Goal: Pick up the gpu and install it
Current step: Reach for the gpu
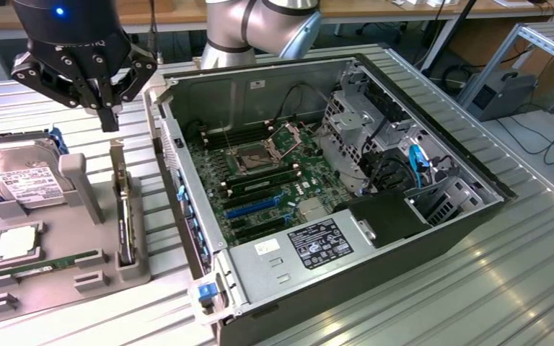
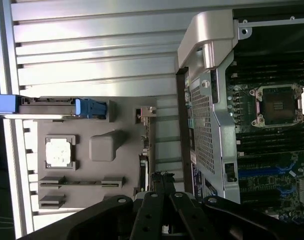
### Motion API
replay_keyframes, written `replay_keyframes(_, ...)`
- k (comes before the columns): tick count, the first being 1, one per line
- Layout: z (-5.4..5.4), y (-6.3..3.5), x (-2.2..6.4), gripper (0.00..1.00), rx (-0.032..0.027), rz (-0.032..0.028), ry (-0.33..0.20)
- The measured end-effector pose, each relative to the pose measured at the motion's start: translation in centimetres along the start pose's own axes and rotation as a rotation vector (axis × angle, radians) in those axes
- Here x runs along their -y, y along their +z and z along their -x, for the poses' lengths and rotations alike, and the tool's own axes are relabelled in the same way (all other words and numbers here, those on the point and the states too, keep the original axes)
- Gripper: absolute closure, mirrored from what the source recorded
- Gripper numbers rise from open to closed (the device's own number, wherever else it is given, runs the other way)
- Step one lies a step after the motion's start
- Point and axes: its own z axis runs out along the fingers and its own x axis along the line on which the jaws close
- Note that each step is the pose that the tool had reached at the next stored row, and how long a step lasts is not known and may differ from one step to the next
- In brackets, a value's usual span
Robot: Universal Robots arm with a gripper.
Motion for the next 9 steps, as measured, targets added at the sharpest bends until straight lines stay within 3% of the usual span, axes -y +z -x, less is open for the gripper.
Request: replay_keyframes(9, -0.86, -0.02, 0.07, 0.89, 0.0000, 0.0000, 0.000)
